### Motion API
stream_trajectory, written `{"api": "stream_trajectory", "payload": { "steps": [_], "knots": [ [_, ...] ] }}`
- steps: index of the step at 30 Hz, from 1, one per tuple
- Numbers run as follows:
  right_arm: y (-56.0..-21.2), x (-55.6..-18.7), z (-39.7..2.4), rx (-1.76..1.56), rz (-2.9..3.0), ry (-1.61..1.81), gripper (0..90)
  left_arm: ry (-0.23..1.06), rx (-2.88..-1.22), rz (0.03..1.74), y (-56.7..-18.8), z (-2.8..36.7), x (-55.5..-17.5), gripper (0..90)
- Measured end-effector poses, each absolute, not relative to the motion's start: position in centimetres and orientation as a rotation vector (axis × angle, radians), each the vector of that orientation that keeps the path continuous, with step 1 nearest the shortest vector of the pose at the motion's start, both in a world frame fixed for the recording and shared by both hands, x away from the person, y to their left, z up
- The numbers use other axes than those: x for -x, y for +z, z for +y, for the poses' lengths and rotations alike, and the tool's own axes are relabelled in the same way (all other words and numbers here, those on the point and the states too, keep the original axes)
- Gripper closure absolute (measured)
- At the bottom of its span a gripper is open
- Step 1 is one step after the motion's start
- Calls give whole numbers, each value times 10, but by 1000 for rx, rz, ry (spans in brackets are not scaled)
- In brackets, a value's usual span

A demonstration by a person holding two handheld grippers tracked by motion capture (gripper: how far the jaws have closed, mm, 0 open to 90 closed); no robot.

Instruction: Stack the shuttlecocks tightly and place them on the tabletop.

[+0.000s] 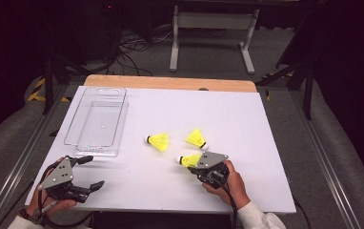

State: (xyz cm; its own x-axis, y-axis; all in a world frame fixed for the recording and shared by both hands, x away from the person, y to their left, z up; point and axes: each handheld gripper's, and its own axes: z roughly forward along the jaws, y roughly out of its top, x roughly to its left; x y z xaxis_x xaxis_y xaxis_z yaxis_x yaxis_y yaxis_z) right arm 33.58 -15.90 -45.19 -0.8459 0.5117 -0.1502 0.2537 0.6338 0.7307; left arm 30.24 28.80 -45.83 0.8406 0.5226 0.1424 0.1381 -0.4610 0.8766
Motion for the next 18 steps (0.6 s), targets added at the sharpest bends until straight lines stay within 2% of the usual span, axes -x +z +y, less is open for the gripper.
{"api": "stream_trajectory", "payload": {
  "steps": [18],
  "knots": [
    [-444,-353,-140,-602,2447,1082,894,484,-2031,481,-459,288,-303,117]
  ]
}}
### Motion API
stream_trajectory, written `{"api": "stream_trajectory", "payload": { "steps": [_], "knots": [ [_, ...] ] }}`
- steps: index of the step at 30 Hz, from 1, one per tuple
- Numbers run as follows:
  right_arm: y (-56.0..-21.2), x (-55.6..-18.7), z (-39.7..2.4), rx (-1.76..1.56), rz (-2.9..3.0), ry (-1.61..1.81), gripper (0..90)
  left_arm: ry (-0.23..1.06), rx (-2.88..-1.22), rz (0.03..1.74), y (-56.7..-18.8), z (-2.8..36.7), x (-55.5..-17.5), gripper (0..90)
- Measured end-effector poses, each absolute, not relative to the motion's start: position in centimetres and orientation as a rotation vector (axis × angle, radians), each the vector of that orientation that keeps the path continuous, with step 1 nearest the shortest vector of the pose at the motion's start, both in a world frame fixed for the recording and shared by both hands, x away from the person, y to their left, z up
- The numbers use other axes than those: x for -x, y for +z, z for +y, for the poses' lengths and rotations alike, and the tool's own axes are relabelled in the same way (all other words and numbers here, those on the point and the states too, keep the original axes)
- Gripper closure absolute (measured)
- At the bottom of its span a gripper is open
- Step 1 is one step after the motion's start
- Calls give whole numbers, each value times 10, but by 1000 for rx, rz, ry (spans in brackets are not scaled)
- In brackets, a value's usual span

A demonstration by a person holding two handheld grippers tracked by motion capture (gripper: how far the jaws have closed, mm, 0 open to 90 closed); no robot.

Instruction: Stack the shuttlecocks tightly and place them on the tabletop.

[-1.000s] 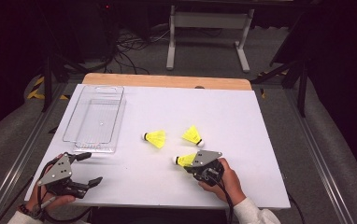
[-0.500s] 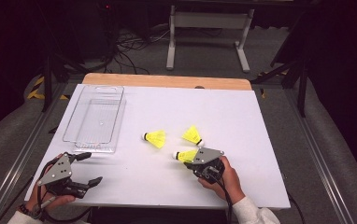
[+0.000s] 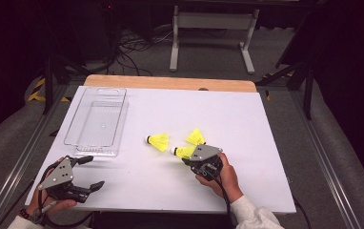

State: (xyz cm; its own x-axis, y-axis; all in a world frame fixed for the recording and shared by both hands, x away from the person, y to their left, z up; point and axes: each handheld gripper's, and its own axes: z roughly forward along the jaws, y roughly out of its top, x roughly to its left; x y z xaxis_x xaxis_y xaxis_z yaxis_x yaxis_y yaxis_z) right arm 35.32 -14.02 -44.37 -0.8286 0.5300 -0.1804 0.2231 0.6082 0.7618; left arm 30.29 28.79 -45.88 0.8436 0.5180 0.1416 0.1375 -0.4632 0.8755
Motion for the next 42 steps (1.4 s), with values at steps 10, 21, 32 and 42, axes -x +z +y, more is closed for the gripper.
{"api": "stream_trajectory", "payload": {
  "steps": [10,21,32,42],
  "knots": [
    [-448,-370,-119,-578,2453,1048,894,481,-2031,479,-459,288,-303,118],
    [-451,-382,-105,-586,2442,1019,893,478,-2032,475,-459,288,-303,118],
    [-454,-394,-88,-576,2453,1030,892,471,-2034,471,-459,287,-303,118],
    [-457,-404,-78,-556,2471,1026,890,468,-2036,467,-460,287,-303,118]
  ]
}}
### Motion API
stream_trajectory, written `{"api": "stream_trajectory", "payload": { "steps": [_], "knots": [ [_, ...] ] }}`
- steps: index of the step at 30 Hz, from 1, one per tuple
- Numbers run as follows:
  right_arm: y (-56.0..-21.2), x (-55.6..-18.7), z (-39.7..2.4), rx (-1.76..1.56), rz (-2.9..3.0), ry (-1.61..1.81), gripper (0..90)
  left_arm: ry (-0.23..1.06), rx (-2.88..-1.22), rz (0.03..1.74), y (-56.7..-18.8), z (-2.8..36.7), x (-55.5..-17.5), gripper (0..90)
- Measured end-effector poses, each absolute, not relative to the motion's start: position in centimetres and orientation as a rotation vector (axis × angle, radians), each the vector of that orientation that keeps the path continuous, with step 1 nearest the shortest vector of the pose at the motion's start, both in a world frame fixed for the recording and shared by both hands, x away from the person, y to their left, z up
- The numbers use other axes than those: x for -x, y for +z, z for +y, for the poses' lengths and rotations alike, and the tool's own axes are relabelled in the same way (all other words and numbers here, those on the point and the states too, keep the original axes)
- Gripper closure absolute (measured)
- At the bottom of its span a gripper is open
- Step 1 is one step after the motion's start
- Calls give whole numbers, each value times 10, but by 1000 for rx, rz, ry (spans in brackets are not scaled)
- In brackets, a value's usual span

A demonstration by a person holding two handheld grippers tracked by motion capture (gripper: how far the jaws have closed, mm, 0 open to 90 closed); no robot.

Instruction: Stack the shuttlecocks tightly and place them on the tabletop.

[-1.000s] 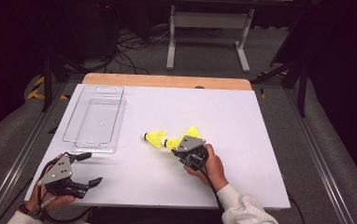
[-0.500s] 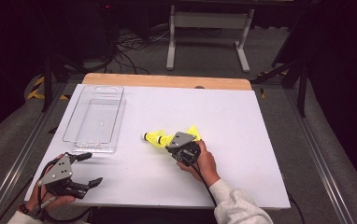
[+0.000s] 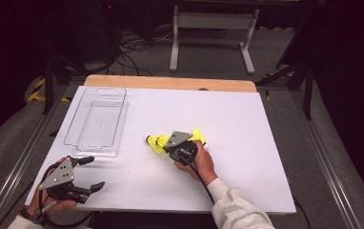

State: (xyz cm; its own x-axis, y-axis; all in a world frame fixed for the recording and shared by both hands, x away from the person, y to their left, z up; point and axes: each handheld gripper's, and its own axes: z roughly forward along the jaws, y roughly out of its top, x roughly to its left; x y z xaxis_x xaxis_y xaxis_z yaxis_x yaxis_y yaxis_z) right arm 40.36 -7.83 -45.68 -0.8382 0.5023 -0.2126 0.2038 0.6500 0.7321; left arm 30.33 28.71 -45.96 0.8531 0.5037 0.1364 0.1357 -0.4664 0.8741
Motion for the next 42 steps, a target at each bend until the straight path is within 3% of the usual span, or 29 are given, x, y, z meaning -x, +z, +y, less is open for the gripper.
{"api": "stream_trajectory", "payload": {
  "steps": [18,24,30,33,36,38,42],
  "knots": [
    [-467,-422,-68,-584,2489,1027,844,457,-2038,463,-460,286,-304,119],
    [-470,-425,-67,-591,2498,1010,757,456,-2039,464,-460,286,-304,119],
    [-467,-423,-72,-630,2500,1019,596,462,-2038,464,-460,287,-303,119],
    [-465,-421,-76,-644,2515,1026,590,464,-2035,463,-459,287,-303,119],
    [-460,-416,-79,-627,2530,1042,674,468,-2036,462,-459,288,-303,119],
    [-458,-413,-81,-613,2535,1041,783,467,-2036,463,-459,287,-303,120],
    [-457,-412,-82,-603,2534,1038,885,468,-2038,463,-459,287,-303,120]
  ]
}}
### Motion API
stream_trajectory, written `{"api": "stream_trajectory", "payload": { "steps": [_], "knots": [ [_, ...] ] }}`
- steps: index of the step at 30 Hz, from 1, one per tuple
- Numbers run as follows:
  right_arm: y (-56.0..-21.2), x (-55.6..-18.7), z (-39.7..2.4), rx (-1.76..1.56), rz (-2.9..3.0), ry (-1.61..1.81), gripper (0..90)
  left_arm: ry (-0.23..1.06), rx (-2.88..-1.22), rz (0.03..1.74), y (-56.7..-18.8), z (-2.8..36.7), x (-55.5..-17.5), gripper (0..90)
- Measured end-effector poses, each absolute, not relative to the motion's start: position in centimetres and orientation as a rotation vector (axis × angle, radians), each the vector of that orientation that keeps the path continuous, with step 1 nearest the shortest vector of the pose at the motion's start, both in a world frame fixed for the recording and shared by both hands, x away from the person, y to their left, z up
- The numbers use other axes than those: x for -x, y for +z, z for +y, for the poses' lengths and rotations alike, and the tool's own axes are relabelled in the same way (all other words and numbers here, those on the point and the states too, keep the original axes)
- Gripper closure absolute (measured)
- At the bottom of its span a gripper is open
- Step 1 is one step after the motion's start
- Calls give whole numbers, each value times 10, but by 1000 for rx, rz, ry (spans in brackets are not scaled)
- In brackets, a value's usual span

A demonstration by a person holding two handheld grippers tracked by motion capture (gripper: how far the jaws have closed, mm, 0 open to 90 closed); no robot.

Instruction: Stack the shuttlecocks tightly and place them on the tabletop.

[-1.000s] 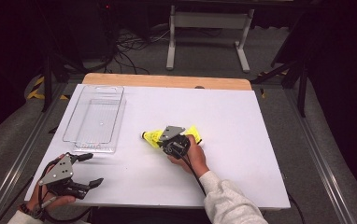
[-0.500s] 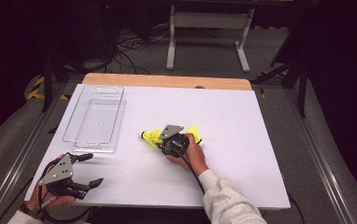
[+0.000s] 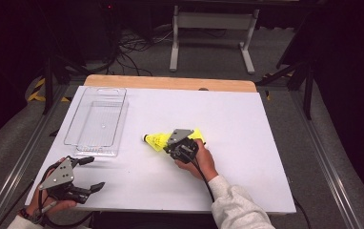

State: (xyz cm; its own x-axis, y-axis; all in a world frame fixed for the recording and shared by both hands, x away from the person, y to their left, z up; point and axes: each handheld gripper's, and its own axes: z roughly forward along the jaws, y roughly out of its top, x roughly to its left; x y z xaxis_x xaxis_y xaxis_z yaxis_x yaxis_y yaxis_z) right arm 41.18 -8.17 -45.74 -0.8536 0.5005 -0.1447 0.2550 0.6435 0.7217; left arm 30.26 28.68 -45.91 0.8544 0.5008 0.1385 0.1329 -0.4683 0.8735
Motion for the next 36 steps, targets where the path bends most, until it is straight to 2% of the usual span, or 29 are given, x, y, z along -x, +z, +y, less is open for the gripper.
{"api": "stream_trajectory", "payload": {
  "steps": [8,14,19,26,36],
  "knots": [
    [-461,-417,-78,-617,2509,1040,882,464,-2041,460,-460,286,-303,121],
    [-463,-417,-77,-616,2518,1023,822,467,-2038,463,-459,287,-303,121],
    [-458,-415,-81,-629,2501,1038,726,469,-2036,462,-459,287,-303,121],
    [-440,-408,-93,-608,2469,1067,634,468,-2037,463,-459,287,-303,121],
    [-406,-414,-133,-673,2403,1074,577,463,-2041,461,-459,287,-303,121]
  ]
}}
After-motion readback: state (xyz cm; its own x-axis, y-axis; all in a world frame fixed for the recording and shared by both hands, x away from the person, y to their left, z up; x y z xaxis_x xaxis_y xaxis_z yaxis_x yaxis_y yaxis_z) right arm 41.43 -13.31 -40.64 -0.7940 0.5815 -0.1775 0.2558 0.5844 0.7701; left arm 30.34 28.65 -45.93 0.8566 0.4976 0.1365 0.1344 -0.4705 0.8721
